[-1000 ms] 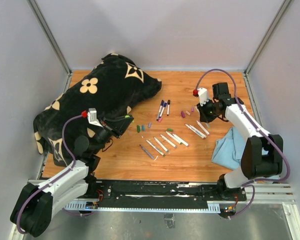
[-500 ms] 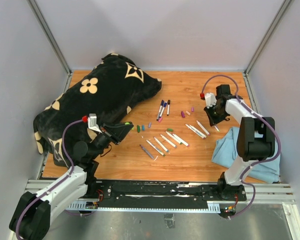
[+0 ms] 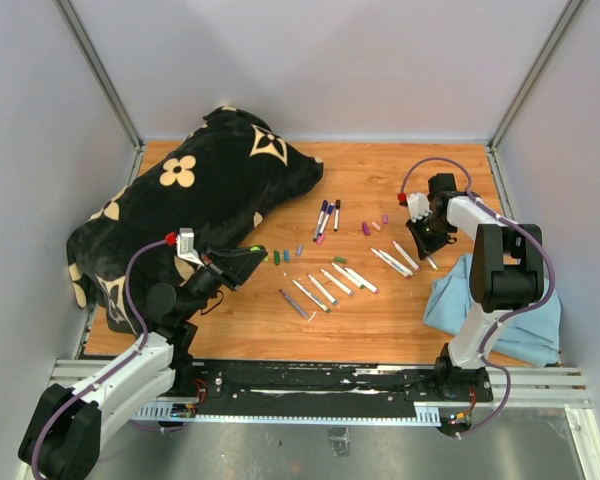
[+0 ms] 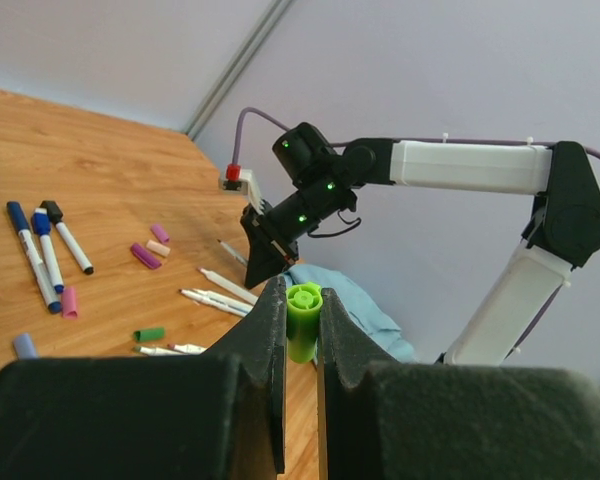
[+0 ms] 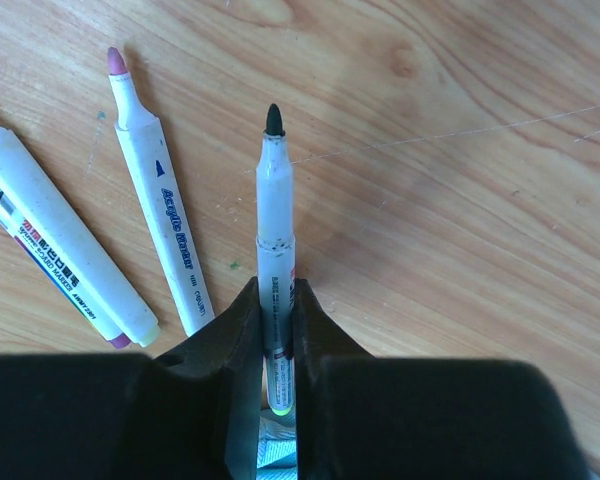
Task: Open the pen caps
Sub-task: Place the pen at the center of the board.
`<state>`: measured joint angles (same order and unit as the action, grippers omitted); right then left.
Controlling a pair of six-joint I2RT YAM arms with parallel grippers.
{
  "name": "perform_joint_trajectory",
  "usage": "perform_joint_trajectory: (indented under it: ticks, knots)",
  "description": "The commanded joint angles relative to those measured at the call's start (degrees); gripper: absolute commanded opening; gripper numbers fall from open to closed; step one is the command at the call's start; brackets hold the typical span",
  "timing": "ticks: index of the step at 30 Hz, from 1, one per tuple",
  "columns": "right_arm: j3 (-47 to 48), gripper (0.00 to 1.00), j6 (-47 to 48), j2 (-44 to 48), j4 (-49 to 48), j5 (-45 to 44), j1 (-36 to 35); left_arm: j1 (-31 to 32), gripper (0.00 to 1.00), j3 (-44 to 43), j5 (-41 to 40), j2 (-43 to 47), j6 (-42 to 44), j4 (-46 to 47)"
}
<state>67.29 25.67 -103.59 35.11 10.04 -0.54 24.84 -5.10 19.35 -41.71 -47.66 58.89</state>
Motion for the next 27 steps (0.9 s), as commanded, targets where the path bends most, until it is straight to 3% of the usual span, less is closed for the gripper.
perform_joint_trajectory:
  ticks: [1,9,10,11,12,27]
  knots:
    - [1.7,0.12,-0.3,-0.9,2.2,0.3,1.0,-0.3,0.00,0.7,0.9,0.5,-0.3,0.5]
    - [1.9,0.12,-0.3,-1.3,2.5,0.3,1.1,-0.3,0.01,0.8,1.3,0.5,-0.6,0.5]
    - [1.9,0.56,-13.0,-1.2,2.6,0.3,1.1,-0.3,0.00,0.8,1.3,0.4,-0.7,0.5]
    - [1.9,0.37,-1.7,-1.2,2.6,0.3,1.1,-0.3,0.00,0.9,1.3,0.4,-0.7,0.5]
    - [1.9,0.35,-0.4,-1.1,2.6,0.4,1.1,-0.3,0.00,0.9,1.3,0.3,-0.8,0.5]
    - [1.8,0.39,-0.1,2.2,2.6,1.3,1.2,-0.3,0.00,0.7,1.9,-0.6,-1.5,0.5]
